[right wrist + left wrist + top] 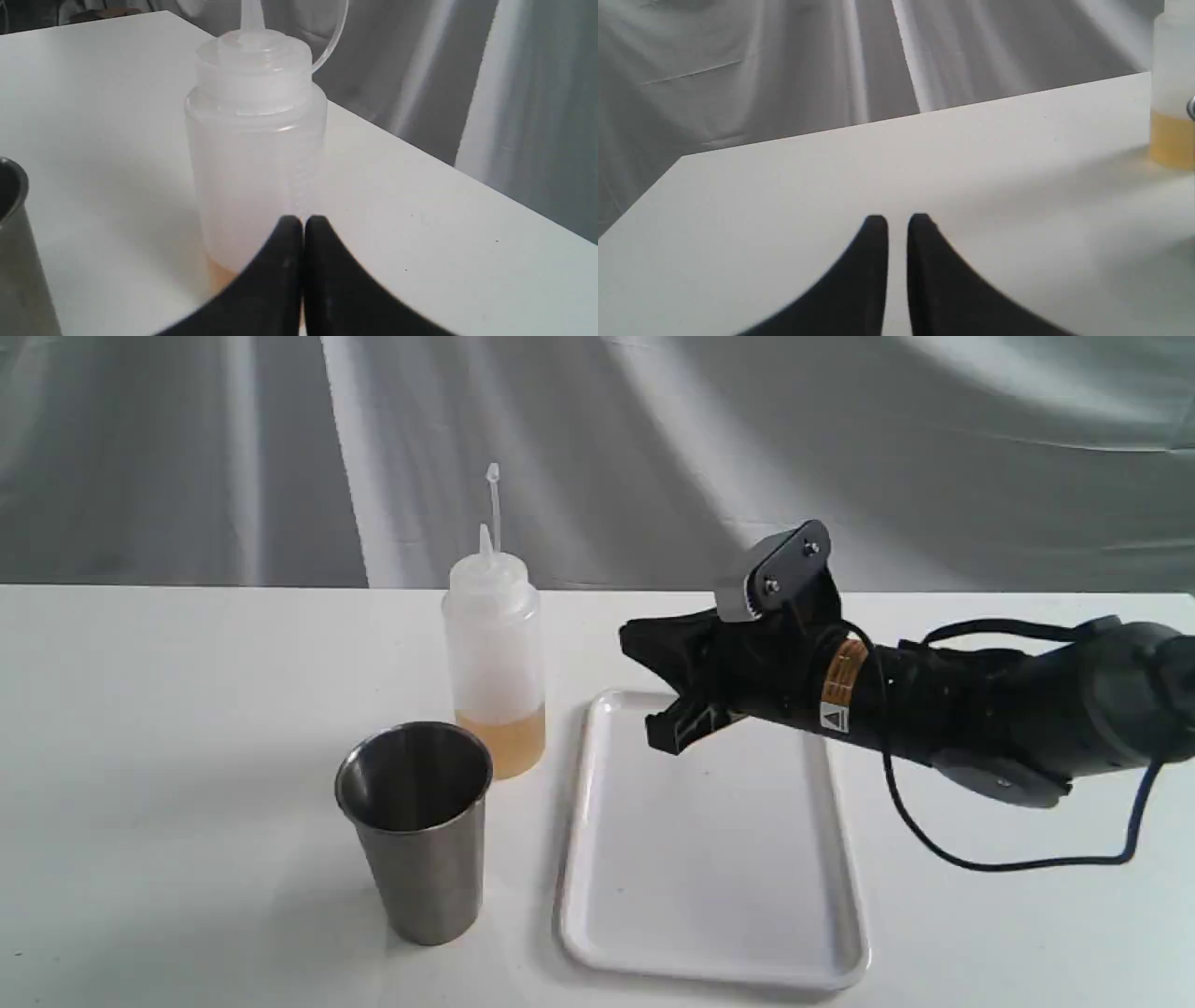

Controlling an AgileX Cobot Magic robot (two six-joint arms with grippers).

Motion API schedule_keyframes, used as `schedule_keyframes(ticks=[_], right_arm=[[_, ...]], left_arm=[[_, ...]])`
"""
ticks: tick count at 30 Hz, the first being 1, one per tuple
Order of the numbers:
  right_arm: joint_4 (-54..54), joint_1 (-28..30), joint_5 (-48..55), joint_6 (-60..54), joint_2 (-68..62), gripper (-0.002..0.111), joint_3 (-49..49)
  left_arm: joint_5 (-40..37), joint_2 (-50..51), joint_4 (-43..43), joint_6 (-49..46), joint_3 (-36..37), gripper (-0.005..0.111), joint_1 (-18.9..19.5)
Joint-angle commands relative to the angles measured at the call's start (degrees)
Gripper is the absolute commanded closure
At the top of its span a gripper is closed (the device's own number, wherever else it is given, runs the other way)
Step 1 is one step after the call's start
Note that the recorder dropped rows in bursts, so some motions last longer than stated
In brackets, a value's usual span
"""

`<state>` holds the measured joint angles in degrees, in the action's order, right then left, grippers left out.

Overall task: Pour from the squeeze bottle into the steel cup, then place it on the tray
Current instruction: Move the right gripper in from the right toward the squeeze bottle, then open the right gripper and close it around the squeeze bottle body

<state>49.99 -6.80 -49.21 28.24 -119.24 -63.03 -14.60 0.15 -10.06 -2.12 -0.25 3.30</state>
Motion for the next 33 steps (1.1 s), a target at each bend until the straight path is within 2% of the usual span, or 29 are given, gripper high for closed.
schedule_keyframes(ticks=[1,6,12,17,28,33], right_arm=[[6.5,1.7,0.2,6.7,-1.1,0.108,-4.0],[12.0,3.0,1.4,11.5,-2.5,0.108,-8.3],[27.6,3.6,-0.2,23.6,-6.1,0.108,-15.5],[36.1,3.9,-5.0,24.9,-8.6,0.108,-20.3],[36.6,5.7,-4.9,20.8,-10.8,0.108,-21.8],[36.8,5.8,-11.6,20.8,-14.2,0.108,-24.3]], left_arm=[[0.7,-0.1,0.0,0.4,0.3,0.098,0.1],[0.7,-0.1,0.0,0.4,0.3,0.098,0.1],[0.7,-0.1,0.0,0.3,0.3,0.098,0.1],[0.7,-0.1,0.0,0.3,0.3,0.098,0.1],[0.7,-0.1,0.0,0.4,0.3,0.098,0.1],[0.7,-0.1,0.0,0.3,0.3,0.098,0.1]])
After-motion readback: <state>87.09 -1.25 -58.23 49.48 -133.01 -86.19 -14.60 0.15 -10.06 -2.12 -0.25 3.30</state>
